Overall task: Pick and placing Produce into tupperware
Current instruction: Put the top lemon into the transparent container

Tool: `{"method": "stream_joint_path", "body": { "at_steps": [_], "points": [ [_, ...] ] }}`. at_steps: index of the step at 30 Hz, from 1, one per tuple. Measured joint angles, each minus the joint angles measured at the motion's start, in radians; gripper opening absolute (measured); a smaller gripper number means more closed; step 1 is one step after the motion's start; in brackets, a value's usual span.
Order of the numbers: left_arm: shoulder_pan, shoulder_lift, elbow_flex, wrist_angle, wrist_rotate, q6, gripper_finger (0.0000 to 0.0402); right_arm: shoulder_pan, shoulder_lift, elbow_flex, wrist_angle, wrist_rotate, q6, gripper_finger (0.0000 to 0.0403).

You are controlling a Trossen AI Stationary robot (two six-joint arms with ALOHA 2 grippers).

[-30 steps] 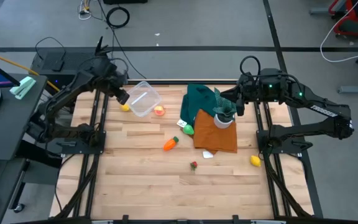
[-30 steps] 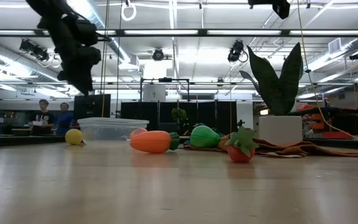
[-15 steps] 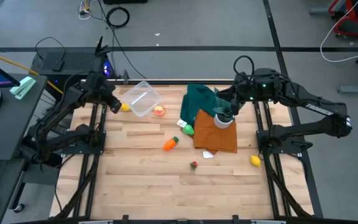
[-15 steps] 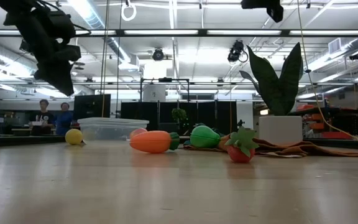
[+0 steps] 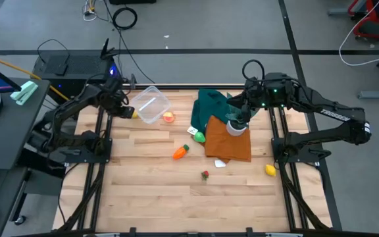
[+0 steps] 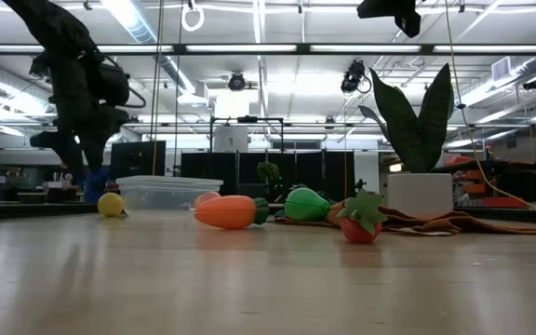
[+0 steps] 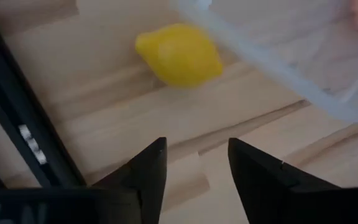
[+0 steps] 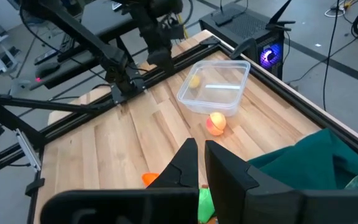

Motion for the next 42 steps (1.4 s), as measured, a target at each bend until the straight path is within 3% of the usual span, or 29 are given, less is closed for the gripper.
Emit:
{"method": "stream_joint_path", "body": {
  "at_steps": [9, 14, 16, 21, 26, 37, 42],
  "points": [
    [-0.016, 0.008, 0.001, 0.083, 0.000, 0.150, 0.0188, 0.000, 0.000, 0.000, 0.000, -0.003, -0.005, 0.0000],
    [-0.019, 0.008, 0.001, 0.125, -0.043, -0.029, 0.0199, 0.000, 0.000, 0.000, 0.000, -0.003, -0.005, 0.0000],
    [-0.019, 0.008, 0.001, 0.149, -0.076, -0.029, 0.0205, 0.000, 0.000, 0.000, 0.000, -0.003, -0.005, 0.0000],
    [-0.045, 0.008, 0.001, 0.197, -0.095, 0.118, 0.0217, 0.000, 0.000, 0.000, 0.000, -0.003, -0.005, 0.0000],
    [-0.095, 0.008, 0.001, 0.211, -0.095, 0.167, 0.0230, 0.000, 0.000, 0.000, 0.000, -0.003, -0.006, 0.0000],
    [-0.119, 0.008, 0.000, 0.147, -0.147, 0.133, 0.0313, 0.000, 0.000, 0.000, 0.000, -0.003, -0.008, 0.0000],
    [-0.136, 0.010, 0.000, 0.136, -0.148, 0.227, 0.0356, 0.000, 0.000, 0.000, 0.000, -0.003, -0.010, 0.0000]
  ]
}}
